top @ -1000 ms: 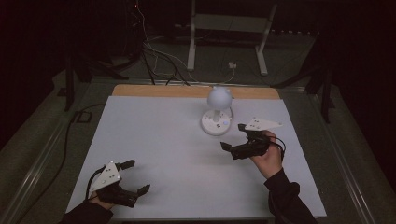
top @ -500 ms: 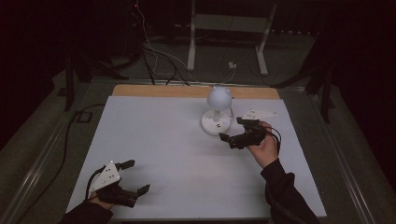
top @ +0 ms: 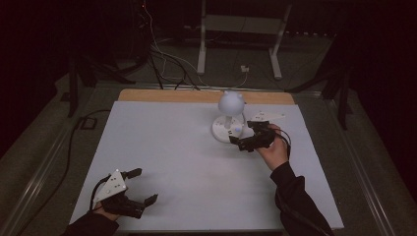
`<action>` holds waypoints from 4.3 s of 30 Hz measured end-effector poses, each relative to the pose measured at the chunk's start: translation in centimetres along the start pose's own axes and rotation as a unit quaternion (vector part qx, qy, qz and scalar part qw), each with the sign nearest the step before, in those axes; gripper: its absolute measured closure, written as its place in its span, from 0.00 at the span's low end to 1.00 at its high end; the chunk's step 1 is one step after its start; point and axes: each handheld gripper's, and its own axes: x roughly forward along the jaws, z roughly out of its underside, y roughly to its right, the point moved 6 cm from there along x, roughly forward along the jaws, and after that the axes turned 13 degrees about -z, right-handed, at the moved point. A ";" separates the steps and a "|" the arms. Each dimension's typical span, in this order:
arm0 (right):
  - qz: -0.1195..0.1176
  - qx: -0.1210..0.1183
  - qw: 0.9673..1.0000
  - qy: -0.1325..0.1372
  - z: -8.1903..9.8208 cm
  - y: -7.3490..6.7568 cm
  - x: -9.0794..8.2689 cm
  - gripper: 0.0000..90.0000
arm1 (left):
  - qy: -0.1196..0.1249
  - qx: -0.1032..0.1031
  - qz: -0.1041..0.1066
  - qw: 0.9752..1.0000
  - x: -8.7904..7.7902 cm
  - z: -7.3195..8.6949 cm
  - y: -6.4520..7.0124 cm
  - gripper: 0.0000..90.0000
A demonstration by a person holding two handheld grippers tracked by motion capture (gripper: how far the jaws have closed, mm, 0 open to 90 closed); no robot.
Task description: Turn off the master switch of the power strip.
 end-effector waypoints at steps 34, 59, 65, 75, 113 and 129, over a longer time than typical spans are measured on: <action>0.044 0.092 0.995 0.022 1.3 5.4 2.3 0.19 | -0.001 -0.002 0.000 1.000 0.0 0.0 0.0 0.00; 0.093 0.110 0.990 0.012 1.4 6.1 3.0 1.00 | -0.003 -0.003 0.000 1.000 0.1 0.1 -0.1 0.00; 0.102 0.107 0.989 0.014 1.4 6.1 3.3 1.00 | -0.003 -0.004 0.000 1.000 0.1 0.1 -0.1 0.00; 0.112 0.106 0.988 0.010 1.9 6.3 4.1 1.00 | -0.002 -0.004 0.001 1.000 0.1 0.1 -0.1 0.01; 0.125 0.077 0.989 -0.007 3.3 6.3 5.3 1.00 | -0.005 -0.001 0.002 1.000 0.2 0.1 0.1 0.00; 0.141 0.082 0.987 -0.015 3.4 6.1 5.4 1.00 | -0.004 0.001 0.003 1.000 0.1 0.1 0.2 0.00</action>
